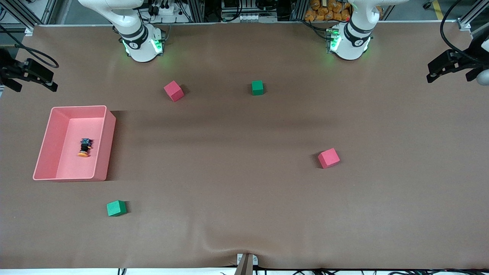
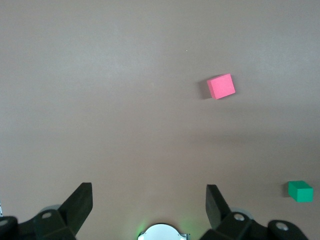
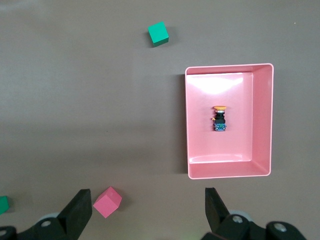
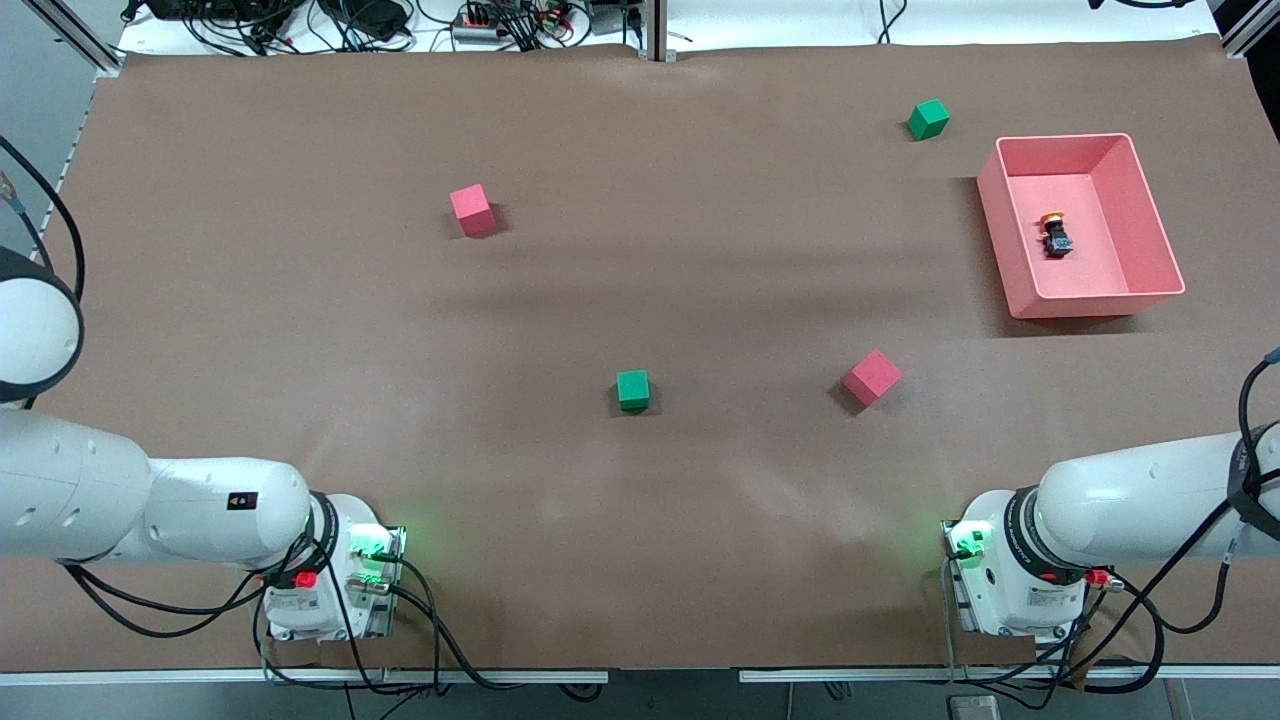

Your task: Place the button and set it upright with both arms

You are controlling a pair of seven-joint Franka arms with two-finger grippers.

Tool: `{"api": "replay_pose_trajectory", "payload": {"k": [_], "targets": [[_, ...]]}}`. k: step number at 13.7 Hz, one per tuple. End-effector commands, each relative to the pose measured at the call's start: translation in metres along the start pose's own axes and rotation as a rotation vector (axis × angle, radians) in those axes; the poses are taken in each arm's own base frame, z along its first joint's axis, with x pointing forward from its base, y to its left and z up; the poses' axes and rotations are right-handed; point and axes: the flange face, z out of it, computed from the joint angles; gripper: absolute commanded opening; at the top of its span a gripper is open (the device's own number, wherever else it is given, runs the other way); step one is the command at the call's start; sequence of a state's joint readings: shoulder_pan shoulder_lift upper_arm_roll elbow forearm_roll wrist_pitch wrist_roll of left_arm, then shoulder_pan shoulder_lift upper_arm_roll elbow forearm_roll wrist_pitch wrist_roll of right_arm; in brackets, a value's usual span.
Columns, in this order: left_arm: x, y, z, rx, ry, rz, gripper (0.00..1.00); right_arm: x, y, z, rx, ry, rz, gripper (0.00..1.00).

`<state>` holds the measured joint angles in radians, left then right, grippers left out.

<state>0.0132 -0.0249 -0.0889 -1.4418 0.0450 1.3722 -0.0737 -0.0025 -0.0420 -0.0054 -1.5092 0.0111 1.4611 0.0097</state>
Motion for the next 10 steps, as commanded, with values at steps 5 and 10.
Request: {"api": "replay_pose_trajectory", "payload": {"k": [5, 10], "targets": [[-0.004, 0.002, -0.003, 0.014, -0.005, 0.019, 1.0, 0.046, 0.044, 0.047, -0.009, -0.027, 0.074, 1.0], [0.0, 0.001, 0.001, 0.008, -0.011, 0.017, 1.0, 0.077, 0.1, 0.13, 0.002, -0.135, 0.156, 1.0]]}}
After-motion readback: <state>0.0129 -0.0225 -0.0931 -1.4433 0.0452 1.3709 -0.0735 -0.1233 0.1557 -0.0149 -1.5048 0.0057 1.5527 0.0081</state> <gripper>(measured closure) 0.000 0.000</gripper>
